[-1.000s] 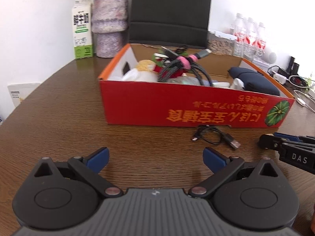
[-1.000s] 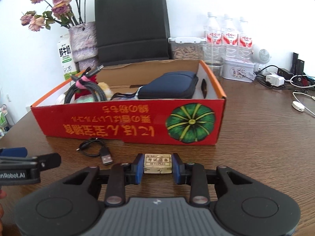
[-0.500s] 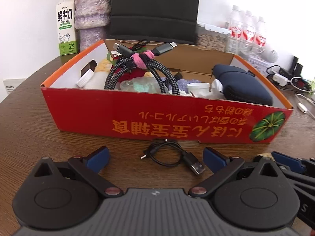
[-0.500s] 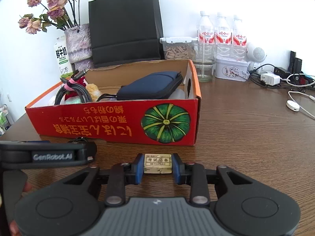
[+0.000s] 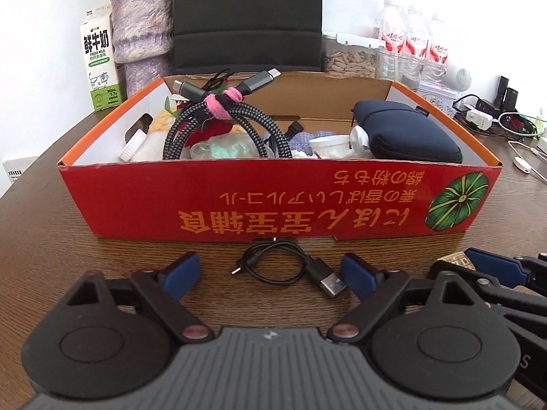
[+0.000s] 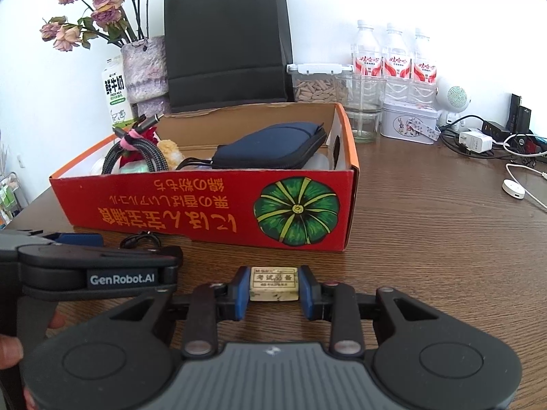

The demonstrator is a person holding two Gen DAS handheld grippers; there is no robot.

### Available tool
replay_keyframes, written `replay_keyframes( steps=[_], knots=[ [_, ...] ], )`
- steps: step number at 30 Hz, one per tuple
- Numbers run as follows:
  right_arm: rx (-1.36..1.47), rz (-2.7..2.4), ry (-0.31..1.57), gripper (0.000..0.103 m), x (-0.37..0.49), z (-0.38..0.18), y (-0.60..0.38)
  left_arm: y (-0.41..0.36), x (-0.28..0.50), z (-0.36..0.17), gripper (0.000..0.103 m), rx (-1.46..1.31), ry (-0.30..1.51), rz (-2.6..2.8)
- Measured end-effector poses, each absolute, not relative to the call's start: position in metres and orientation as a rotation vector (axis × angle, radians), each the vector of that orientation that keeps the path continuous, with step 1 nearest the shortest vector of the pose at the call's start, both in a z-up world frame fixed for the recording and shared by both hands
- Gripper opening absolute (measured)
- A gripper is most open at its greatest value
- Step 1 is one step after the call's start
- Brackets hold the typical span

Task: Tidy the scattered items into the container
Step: 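Close left tool on the black USB cable while right tool holds the block, then carry the cable with left tool while right tool carries the block, releasing both into the box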

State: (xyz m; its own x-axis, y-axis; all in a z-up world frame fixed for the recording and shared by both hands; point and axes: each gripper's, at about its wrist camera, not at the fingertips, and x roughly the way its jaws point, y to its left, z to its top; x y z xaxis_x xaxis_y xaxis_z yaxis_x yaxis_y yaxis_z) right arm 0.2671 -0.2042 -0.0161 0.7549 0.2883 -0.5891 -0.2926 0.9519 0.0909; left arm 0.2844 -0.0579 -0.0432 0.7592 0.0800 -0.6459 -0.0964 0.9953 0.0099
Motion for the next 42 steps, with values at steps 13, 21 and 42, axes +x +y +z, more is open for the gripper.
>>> replay_keyframes(
  steps=[13,21,42],
  knots=[
    [0.024,0.329,0.643,0.029,0.266,-0.016,-0.208,-0.05,0.265,-0.037,0.016,-0.06,0.673,0.023],
    [0.026,0.332,0.643,0.029,0.266,-0.015,-0.209,-0.048,0.262,-0.036,0.015,-0.082,0.668,-0.002],
    [0.002,0.312,0.567,0.029,0.255,-0.01,-0.204,-0.042,0.207,-0.001,0.013,-0.074,0.433,-0.063]
  ],
)
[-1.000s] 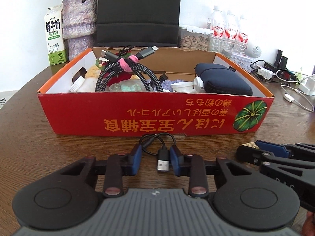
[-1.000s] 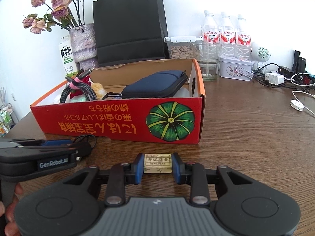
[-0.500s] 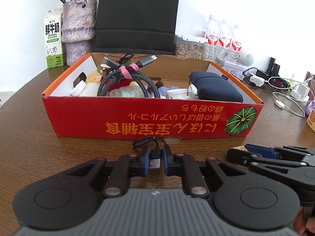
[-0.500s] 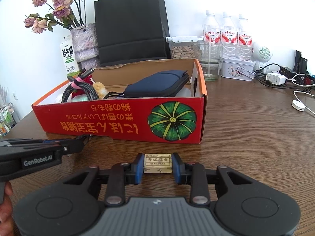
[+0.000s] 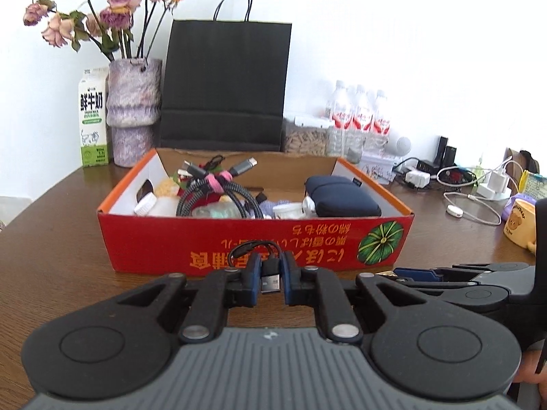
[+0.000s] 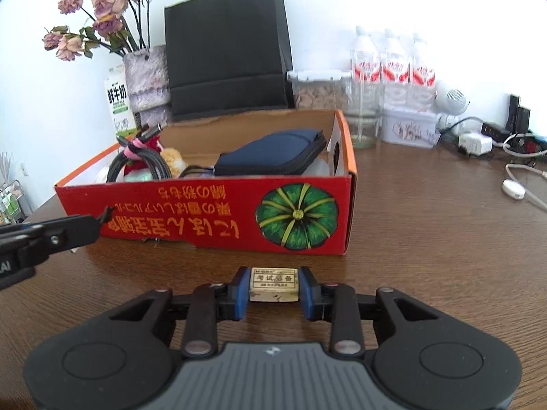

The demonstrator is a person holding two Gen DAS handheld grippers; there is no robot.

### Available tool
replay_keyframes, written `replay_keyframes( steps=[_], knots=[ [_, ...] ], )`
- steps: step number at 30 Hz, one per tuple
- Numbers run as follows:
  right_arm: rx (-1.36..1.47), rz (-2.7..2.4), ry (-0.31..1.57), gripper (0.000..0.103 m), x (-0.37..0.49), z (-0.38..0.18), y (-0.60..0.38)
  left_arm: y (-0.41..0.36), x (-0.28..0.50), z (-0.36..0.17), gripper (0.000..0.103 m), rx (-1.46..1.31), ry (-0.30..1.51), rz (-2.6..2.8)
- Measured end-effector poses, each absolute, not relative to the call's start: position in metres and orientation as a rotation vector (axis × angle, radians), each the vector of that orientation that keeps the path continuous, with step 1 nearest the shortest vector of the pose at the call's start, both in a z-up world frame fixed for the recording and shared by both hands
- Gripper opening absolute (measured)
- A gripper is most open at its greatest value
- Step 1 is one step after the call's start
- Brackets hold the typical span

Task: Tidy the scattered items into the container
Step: 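Carry the cable with left tool while right tool carries the block, releasing both into the box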

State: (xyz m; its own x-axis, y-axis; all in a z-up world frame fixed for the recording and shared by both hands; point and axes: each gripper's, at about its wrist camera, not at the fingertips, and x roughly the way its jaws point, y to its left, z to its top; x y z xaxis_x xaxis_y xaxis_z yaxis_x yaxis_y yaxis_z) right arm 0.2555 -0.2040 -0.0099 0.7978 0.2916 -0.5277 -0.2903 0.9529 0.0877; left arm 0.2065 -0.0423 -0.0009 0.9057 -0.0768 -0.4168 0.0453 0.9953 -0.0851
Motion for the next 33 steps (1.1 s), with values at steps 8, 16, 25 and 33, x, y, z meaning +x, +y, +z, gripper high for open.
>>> replay_keyframes(
  steps=[8,16,25,33],
  knots=[
    [0.047,0.337,0.291,0.029,0.231,0.022,-0.189,-0.033,0.202,0.035,0.013,-0.126,0.327,-0.086],
    [0.031,0.305,0.146,0.029,0.247,0.031,-0.148,-0.012,0.227,0.052,0.013,-0.123,0.216,-0.026],
    [0.018,0.249,0.074,0.029,0.277,0.028,-0.119,0.014,0.276,0.033,0.007,-0.085,0.249,0.06],
    [0.0,0.268,0.078,0.029,0.299,0.024,-0.113,0.011,0.298,0.026,0.007,-0.05,0.252,0.058]
  ],
)
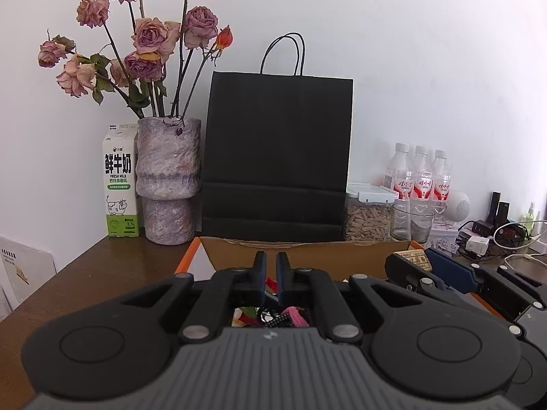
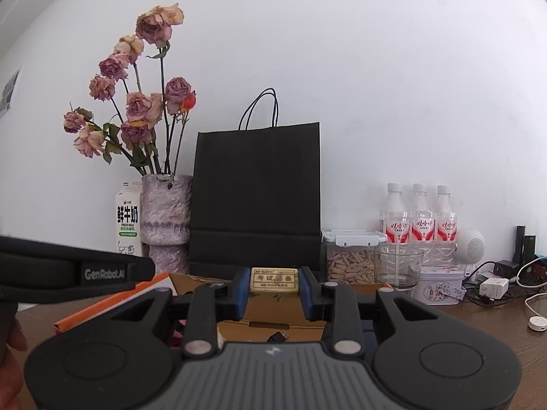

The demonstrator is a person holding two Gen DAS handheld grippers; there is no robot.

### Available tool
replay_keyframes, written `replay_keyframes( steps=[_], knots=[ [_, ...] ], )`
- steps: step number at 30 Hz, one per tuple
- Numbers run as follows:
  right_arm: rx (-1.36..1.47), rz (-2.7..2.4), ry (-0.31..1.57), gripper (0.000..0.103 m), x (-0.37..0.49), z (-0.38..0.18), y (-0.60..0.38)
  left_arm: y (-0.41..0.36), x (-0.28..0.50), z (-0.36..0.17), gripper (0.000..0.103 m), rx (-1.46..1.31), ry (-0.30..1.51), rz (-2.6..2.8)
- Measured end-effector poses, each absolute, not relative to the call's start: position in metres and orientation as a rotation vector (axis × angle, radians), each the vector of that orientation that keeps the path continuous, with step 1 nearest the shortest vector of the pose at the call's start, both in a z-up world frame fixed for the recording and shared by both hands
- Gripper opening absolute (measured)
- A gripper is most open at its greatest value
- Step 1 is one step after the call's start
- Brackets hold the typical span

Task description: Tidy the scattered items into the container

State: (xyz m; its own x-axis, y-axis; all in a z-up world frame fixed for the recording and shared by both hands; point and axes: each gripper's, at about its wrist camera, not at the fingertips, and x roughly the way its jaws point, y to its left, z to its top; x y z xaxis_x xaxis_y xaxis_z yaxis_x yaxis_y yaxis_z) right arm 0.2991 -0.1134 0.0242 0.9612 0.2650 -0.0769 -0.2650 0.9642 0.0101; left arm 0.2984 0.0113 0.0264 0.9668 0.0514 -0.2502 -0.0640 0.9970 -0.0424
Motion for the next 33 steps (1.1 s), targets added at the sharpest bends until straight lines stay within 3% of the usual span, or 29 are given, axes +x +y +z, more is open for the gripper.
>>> replay_keyframes(
  steps=[6,8,10,12,14,17,20,33],
  knots=[
    [0.028,0.286,0.112,0.029,0.31,0.022,-0.119,0.016,0.304,0.022,0.007,-0.053,0.264,0.07],
    [0.031,0.278,0.127,0.043,0.31,0.02,-0.119,0.018,0.303,0.022,0.01,-0.054,0.257,0.092],
    [0.035,0.27,0.11,0.086,0.307,0.02,-0.12,0.019,0.302,0.022,0.022,-0.048,0.252,0.103],
    [0.041,0.246,0.087,0.086,0.304,0.022,-0.123,0.02,0.299,0.022,0.062,-0.053,0.232,0.15],
    [0.066,0.241,0.09,0.087,0.305,0.022,-0.127,0.024,0.297,0.024,0.087,-0.061,0.208,0.204],
    [0.1,0.236,0.121,0.092,0.31,0.021,-0.133,0.029,0.296,0.025,0.103,-0.09,0.198,0.232],
    [0.112,0.223,0.131,0.103,0.311,0.02,-0.135,0.031,0.297,0.022,0.103,-0.098,0.206,0.236],
    [0.096,0.219,0.144,0.103,0.308,0.018,-0.133,0.029,0.298,0.011,0.103,-0.089,0.252,0.245]
  ],
)
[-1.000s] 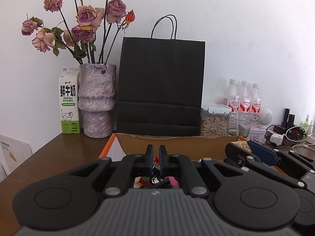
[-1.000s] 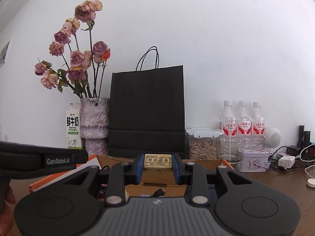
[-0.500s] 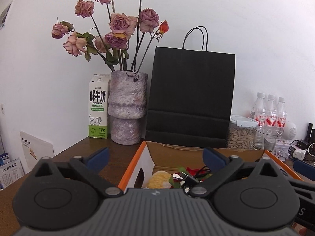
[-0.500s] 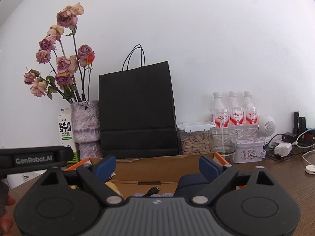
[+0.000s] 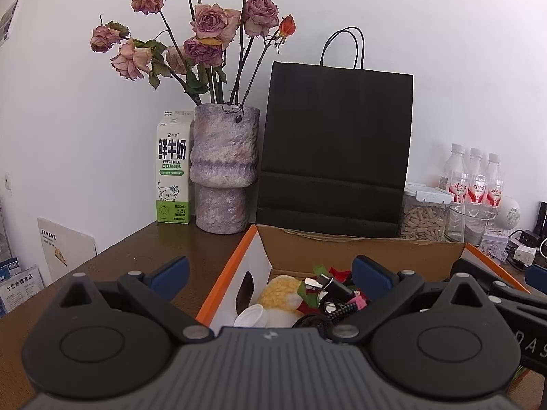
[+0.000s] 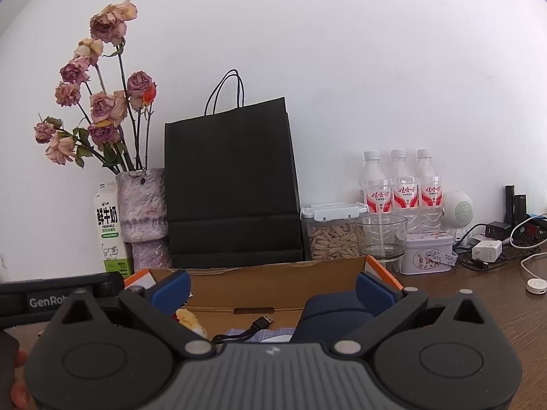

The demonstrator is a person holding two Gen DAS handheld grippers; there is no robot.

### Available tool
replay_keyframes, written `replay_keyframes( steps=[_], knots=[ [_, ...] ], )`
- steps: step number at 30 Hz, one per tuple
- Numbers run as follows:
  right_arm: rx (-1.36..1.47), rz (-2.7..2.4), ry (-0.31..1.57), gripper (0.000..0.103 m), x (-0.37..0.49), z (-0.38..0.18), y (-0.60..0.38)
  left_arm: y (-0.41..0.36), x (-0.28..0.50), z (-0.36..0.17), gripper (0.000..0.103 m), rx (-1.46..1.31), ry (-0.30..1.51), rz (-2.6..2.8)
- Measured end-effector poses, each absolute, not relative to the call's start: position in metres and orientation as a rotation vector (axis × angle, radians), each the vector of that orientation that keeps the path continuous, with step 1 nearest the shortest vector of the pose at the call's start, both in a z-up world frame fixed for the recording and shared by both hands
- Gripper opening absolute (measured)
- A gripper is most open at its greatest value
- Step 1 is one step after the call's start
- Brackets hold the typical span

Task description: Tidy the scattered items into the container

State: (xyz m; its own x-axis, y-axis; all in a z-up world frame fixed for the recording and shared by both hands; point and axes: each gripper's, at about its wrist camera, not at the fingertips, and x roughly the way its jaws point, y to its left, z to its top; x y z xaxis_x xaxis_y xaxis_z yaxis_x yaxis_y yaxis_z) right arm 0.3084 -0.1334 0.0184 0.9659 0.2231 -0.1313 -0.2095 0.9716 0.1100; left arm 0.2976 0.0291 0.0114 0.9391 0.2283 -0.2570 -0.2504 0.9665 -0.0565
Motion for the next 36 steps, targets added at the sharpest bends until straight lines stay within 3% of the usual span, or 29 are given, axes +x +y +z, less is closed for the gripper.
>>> replay_keyframes(
  steps=[36],
  knots=[
    [-0.016,0.266,0.219,0.103,0.167,0.012,-0.172,-0.005,0.166,-0.015,0.103,-0.025,0.321,0.149]
  ],
)
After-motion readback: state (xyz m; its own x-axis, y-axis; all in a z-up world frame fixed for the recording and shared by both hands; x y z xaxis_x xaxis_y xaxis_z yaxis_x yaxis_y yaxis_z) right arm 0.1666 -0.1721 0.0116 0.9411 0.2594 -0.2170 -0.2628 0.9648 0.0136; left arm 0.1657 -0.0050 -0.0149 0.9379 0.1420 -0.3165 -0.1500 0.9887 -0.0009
